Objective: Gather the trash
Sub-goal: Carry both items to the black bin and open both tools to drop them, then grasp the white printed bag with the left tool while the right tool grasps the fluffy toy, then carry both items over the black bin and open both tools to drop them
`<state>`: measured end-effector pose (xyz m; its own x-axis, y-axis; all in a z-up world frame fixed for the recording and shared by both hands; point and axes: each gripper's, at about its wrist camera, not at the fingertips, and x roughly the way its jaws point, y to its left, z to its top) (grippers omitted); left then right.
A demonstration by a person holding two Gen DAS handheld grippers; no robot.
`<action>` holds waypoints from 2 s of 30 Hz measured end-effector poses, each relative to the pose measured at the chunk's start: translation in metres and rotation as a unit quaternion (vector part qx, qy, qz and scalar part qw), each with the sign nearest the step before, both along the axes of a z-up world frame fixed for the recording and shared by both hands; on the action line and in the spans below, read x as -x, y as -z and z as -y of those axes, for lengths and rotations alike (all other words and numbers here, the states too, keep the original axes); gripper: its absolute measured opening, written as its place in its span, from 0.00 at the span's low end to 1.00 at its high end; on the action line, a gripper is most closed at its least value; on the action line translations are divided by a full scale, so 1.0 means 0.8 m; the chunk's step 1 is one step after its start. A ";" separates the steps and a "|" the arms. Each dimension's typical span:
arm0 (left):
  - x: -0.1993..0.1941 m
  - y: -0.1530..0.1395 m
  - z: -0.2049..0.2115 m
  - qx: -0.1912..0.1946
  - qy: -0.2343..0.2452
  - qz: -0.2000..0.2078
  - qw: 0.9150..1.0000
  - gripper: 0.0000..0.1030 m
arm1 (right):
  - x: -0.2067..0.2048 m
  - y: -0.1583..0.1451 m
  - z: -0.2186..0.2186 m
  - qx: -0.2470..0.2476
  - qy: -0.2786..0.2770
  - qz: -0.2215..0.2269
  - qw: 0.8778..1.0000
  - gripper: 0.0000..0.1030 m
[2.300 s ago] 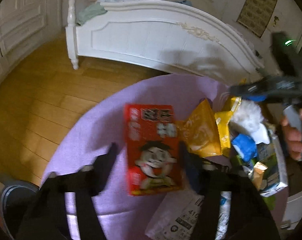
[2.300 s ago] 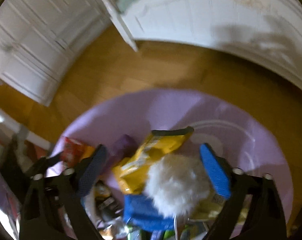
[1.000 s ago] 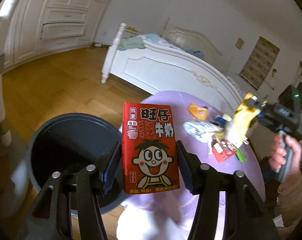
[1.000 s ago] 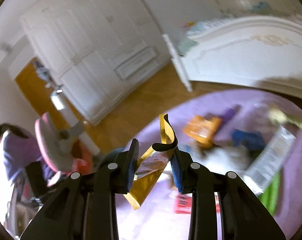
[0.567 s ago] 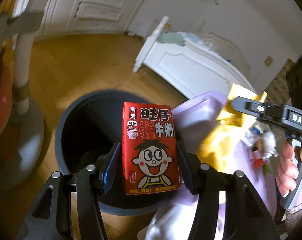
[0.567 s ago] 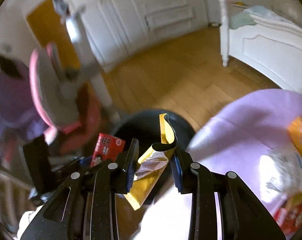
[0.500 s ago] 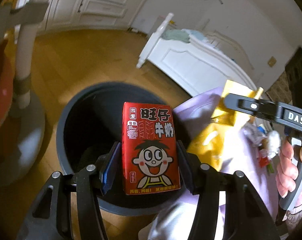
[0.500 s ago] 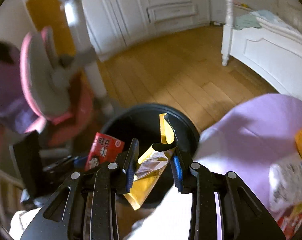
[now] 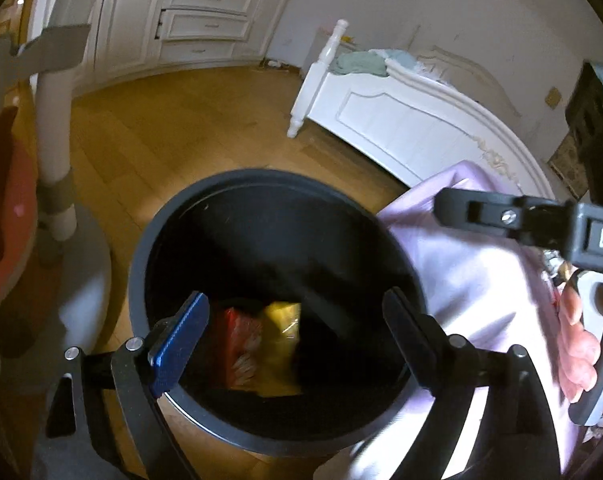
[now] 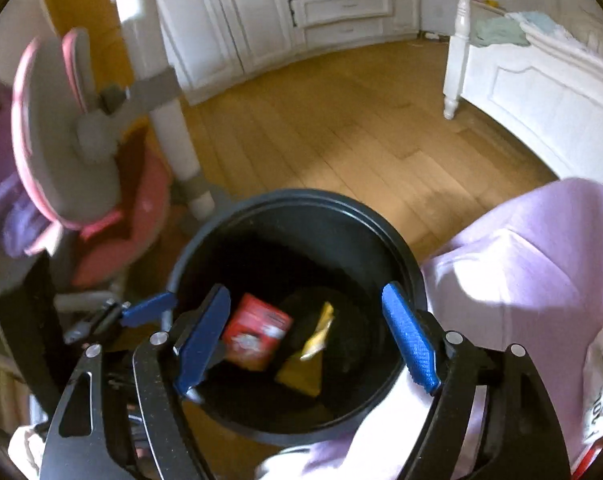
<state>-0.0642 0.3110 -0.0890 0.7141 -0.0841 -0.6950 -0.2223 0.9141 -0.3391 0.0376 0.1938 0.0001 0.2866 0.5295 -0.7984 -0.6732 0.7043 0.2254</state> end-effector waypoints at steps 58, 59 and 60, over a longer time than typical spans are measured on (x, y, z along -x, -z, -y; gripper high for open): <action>-0.062 -0.146 0.235 -0.084 0.195 0.100 0.972 0.51 | 0.051 -0.099 0.454 -0.237 0.171 0.050 0.955 0.45; -0.052 -0.145 0.222 -0.082 0.181 0.101 0.975 0.51 | 0.044 -0.103 0.446 -0.234 0.167 0.049 0.956 0.45; -0.044 -0.145 0.209 -0.080 0.168 0.101 0.977 0.51 | 0.046 -0.105 0.429 -0.229 0.156 0.047 0.960 0.45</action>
<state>-0.0287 0.1437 0.0267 0.7897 -0.2384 -0.5653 0.1557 0.9691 -0.1911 0.0008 -0.1498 0.0838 0.5480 0.6949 -0.4656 -0.4780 0.7169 0.5075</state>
